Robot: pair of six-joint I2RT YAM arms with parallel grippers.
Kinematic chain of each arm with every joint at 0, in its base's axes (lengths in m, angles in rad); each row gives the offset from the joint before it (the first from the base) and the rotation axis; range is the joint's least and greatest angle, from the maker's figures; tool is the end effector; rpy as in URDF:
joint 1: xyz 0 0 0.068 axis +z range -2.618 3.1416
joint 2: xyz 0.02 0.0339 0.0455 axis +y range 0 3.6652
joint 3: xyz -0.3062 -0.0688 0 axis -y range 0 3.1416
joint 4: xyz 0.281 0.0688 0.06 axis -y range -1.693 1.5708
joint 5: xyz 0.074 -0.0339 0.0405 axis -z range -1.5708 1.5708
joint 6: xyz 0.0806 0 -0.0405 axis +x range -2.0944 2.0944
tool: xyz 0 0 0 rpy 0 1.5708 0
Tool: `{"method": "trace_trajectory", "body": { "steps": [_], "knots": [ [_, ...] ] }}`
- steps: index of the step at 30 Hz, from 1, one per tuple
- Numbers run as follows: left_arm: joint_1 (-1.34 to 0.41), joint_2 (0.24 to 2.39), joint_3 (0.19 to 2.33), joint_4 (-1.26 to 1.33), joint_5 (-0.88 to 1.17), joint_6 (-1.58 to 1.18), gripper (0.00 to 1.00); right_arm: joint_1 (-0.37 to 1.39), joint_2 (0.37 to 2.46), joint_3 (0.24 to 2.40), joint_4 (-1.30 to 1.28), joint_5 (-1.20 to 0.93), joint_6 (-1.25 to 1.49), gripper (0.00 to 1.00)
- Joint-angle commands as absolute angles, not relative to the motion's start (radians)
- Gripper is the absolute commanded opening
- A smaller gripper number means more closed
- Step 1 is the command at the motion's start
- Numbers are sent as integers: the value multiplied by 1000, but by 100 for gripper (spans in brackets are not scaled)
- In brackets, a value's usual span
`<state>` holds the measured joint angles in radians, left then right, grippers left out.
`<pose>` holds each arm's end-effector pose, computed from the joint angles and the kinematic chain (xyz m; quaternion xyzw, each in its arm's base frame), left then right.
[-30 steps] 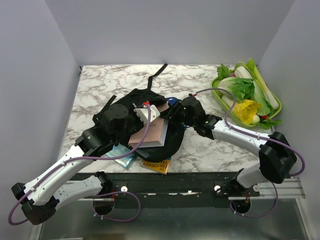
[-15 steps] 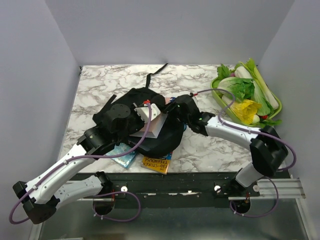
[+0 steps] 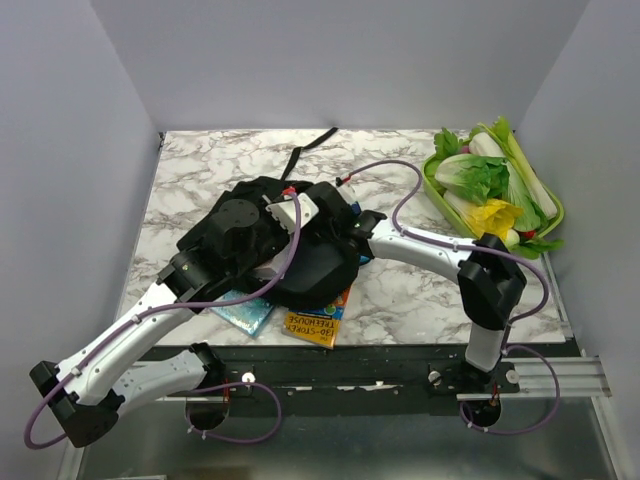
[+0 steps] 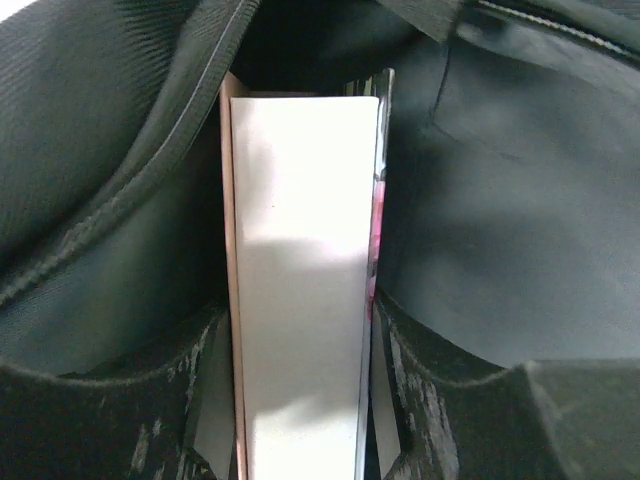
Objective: Pack the student bag
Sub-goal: Place the book in the student bag.
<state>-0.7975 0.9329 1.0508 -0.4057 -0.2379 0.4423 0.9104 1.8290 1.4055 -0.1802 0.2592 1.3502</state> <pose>0.1922 -0.1697 0.4089 0.4044 0.6888 -0.0114 0.6016 0.3255 0.3854 0.2625 0.2501 0.8437 0.3682 0.3001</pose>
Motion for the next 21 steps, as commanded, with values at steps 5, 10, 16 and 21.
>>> {"method": "trace_trajectory", "body": {
  "steps": [5, 10, 16, 21],
  "knots": [
    [-733, 836, 928, -284, -302, 433, 0, 864, 1836, 1359, -256, -61, 1125, 76],
    [-703, 816, 874, -264, -298, 431, 0, 841, 1671, 1171, -158, -132, 1045, 82],
    [-696, 816, 946, -267, -281, 431, 0, 811, 1540, 1059, -160, -43, 1052, 77],
    [-693, 827, 1006, -262, -291, 491, 0, 808, 1381, 1048, -311, 99, 944, 77]
  ]
}}
